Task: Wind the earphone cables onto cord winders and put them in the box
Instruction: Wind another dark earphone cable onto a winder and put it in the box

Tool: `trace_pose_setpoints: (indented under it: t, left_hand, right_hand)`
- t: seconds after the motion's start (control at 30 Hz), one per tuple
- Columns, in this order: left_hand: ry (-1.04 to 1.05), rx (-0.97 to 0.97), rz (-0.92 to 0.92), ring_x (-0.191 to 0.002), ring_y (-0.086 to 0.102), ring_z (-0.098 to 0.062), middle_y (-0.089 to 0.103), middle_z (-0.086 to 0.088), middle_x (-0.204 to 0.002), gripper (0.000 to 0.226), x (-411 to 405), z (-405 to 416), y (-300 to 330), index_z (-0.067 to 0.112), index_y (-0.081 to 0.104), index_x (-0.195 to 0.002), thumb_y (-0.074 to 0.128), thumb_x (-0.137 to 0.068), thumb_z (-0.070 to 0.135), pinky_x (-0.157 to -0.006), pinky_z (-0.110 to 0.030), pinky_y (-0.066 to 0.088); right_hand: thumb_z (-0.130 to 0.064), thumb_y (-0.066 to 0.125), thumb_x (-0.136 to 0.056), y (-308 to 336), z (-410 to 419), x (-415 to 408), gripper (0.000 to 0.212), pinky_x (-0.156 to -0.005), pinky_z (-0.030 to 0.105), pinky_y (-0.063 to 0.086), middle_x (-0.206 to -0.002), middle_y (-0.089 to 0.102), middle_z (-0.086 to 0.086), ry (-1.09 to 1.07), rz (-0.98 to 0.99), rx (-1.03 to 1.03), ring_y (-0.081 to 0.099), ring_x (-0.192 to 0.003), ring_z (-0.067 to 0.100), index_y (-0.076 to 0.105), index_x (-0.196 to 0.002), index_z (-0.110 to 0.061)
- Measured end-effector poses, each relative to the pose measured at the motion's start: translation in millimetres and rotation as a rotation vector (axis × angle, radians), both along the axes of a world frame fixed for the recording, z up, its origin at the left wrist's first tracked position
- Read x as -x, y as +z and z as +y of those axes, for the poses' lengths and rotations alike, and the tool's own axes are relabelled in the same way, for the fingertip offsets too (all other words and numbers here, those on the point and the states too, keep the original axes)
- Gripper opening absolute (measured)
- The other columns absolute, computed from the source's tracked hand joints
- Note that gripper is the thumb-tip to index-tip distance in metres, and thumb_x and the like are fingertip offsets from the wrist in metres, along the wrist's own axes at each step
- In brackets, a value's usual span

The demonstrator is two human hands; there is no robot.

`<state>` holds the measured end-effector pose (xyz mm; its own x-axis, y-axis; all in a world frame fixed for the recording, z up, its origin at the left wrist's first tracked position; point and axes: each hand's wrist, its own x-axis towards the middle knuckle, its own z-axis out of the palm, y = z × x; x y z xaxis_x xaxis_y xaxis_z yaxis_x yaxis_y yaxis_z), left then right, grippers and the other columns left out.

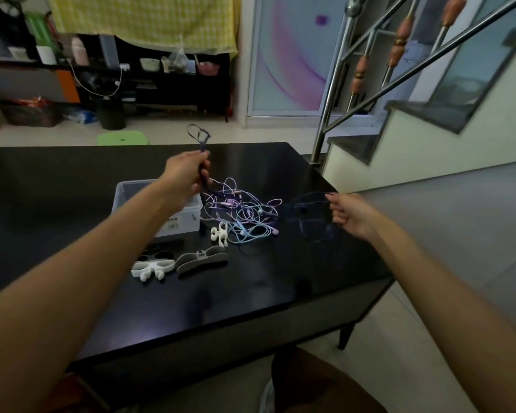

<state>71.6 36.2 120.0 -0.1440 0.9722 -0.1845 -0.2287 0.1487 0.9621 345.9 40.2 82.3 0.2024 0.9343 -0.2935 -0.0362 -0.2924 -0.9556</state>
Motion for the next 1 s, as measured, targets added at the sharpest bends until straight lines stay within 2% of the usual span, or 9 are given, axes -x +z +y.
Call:
trace_pose_setpoints:
  t: [0.13,0.23,0.43,0.53,0.63,0.7,0.8,0.9,1.0]
  left_hand:
    - [0.03,-0.02,0.048,-0.072,0.064,-0.009,0.063,-0.003,-0.086,0.022,23,2,-8,0.01,0.05,-0.12,0.045,-0.099,0.015,-0.054,-0.019,0.056]
    - [0.07,0.02,0.083,-0.076,0.066,-0.013,0.065,-0.009,-0.094,0.03,39,-3,-28,0.006,0.046,-0.128,0.044,-0.099,0.013,-0.055,-0.02,0.057]
    - [-0.071,0.097,0.189,-0.051,0.067,-0.007,0.066,-0.014,-0.1,0.03,50,-11,-46,-0.003,0.045,-0.126,0.039,-0.101,0.012,-0.05,-0.018,0.056]
    - [-0.148,0.105,0.281,-0.05,0.067,-0.008,0.067,-0.01,-0.087,0.026,43,-19,-49,-0.002,0.046,-0.122,0.04,-0.101,0.011,-0.05,-0.021,0.056]
    - [-0.19,0.082,0.419,-0.05,0.065,-0.006,0.066,-0.007,-0.082,0.015,41,-26,-56,0.006,0.049,-0.112,0.045,-0.099,0.012,-0.051,-0.022,0.053]
    - [-0.237,0.066,0.604,-0.062,0.064,-0.013,0.069,-0.01,-0.085,0.007,46,-30,-63,0.011,0.057,-0.1,0.056,-0.094,0.013,-0.06,-0.024,0.051]
    - [-0.311,-0.021,0.871,-0.074,0.061,-0.02,0.07,-0.017,-0.09,0.009,57,-36,-66,0.008,0.067,-0.094,0.065,-0.087,0.014,-0.064,-0.026,0.048]
    - [-0.362,-0.093,1.067,-0.085,0.067,-0.019,0.072,-0.01,-0.097,0.02,66,-38,-67,0.008,0.07,-0.103,0.068,-0.085,0.015,-0.082,-0.032,0.053]
    - [-0.34,-0.072,1.194,-0.102,0.063,-0.019,0.066,-0.003,-0.118,0.041,70,-36,-69,0.014,0.06,-0.122,0.066,-0.081,0.01,-0.091,-0.039,0.051]
  right_hand:
    - [-0.007,0.028,-0.102,-9,17,-13,0.033,-0.027,0.011,0.013,-0.025,0.025,-0.007,-0.063,-0.065,0.034,0.019,-0.019,0.005,0.034,-0.071,-0.016]
    - [-0.003,0.029,-0.101,-28,15,-30,0.033,-0.028,0.013,0.017,-0.047,0.029,0.003,-0.149,-0.118,0.09,0.024,-0.03,0.004,0.034,-0.07,-0.014]
    - [-0.004,0.039,-0.098,-49,-6,-31,0.015,-0.07,0.028,0.043,-0.073,0.044,0.007,-0.064,-0.19,0.277,0.044,-0.064,0.017,0.049,-0.086,-0.006]
    - [-0.014,0.051,-0.094,-39,-8,-15,0.028,-0.103,0.041,0.038,-0.111,0.05,0.014,0.06,-0.586,0.347,0.049,-0.112,0.027,0.045,-0.119,-0.002]
    - [-0.026,0.058,-0.091,-31,-1,10,0.064,-0.11,0.042,0.029,-0.147,0.028,0.023,0.086,-1.047,0.238,0.028,-0.135,0.037,0.028,-0.142,0.001]
    - [-0.022,0.059,-0.089,-29,2,28,0.06,-0.108,0.04,0.03,-0.144,0.033,0.021,0.082,-1.082,0.05,0.032,-0.134,0.037,0.034,-0.14,-0.004]
    - [-0.011,0.058,-0.088,-29,-3,56,0.024,-0.099,0.034,0.044,-0.116,0.065,0.008,0.466,-1.024,-0.175,0.059,-0.112,0.024,0.064,-0.111,-0.016]
    - [-0.018,0.062,-0.089,-42,-16,79,0.027,-0.087,0.02,0.045,-0.109,0.067,-0.001,0.868,-1.096,-0.173,0.06,-0.095,0.009,0.067,-0.115,-0.017]
    - [-0.031,0.062,-0.089,-66,-24,92,0.033,-0.092,0.029,0.047,-0.119,0.065,-0.005,0.888,-1.202,-0.213,0.06,-0.107,0.011,0.064,-0.122,-0.024]
